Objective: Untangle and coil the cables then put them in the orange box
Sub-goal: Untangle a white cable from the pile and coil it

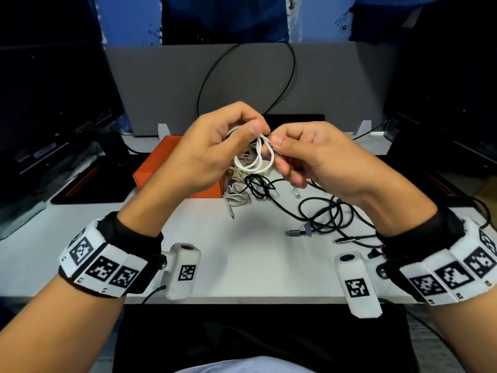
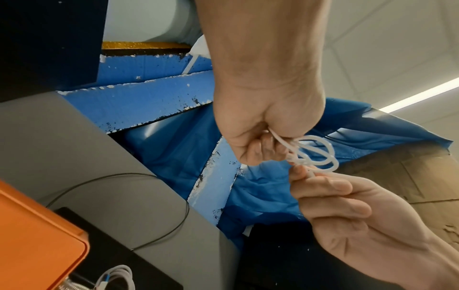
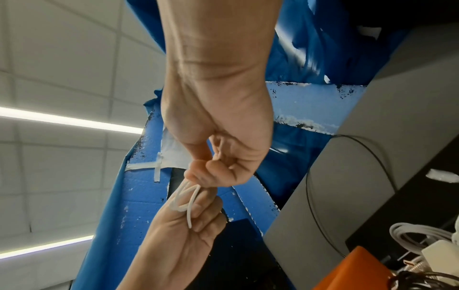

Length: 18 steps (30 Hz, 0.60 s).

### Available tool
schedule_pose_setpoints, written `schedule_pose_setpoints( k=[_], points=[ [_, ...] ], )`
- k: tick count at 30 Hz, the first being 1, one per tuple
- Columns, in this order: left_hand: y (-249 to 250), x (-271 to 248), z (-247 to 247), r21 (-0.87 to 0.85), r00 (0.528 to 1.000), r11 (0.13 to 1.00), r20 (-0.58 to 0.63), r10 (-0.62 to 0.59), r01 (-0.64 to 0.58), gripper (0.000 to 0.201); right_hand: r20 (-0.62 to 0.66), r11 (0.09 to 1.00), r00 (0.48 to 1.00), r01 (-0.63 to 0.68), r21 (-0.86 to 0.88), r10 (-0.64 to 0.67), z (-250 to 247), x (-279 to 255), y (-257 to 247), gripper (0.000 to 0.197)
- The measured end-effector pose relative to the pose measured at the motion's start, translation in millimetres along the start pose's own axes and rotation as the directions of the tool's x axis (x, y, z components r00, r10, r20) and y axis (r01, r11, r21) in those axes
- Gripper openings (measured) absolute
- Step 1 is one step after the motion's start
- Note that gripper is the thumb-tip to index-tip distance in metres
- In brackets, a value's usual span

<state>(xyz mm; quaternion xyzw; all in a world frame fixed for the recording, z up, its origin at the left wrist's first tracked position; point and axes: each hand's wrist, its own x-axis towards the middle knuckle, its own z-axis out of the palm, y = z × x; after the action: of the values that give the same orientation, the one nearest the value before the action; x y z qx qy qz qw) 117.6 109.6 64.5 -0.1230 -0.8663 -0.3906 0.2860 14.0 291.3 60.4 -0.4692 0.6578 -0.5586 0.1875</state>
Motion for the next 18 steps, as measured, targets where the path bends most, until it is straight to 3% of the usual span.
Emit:
schedule_pose_setpoints(
  k=[3,6,8,10,12,14,18],
  points=[
    [1,0,-5,0.022,0.997,0.999,0.063,-0.042,0.040,0.013,0.018,0.999,1.000,0.003,-0.041,-0.003,-2,0,-2,0.031],
    [3,0,-14,0.212,0.985,0.973,0.122,-0.122,0.094,0.016,-0.010,0.968,0.999,0.045,-0.245,-0.049,-1,-3,-6,0.023],
    [6,0,-19,0.331,0.969,0.936,0.169,-0.179,0.115,0.019,-0.029,0.847,0.991,0.094,-0.523,-0.128,-1,-5,-12,0.018],
    [9,-2,-21,0.354,0.971,0.929,0.162,-0.177,0.110,0.022,-0.065,0.726,0.975,0.113,-0.678,-0.213,0,-5,-14,0.014],
    [11,-2,-20,0.309,0.986,0.946,0.102,-0.133,0.096,0.023,-0.123,0.710,0.942,0.145,-0.689,-0.311,1,-2,-11,0.012],
    [10,-1,-15,0.148,0.993,0.985,0.063,-0.103,0.093,0.025,-0.187,0.734,0.904,0.176,-0.656,-0.384,3,2,-3,0.011],
    [4,0,3,-0.171,0.996,0.982,-0.015,-0.086,0.082,0.023,-0.284,0.847,0.874,0.227,-0.480,-0.395,9,6,4,0.012]
  ],
)
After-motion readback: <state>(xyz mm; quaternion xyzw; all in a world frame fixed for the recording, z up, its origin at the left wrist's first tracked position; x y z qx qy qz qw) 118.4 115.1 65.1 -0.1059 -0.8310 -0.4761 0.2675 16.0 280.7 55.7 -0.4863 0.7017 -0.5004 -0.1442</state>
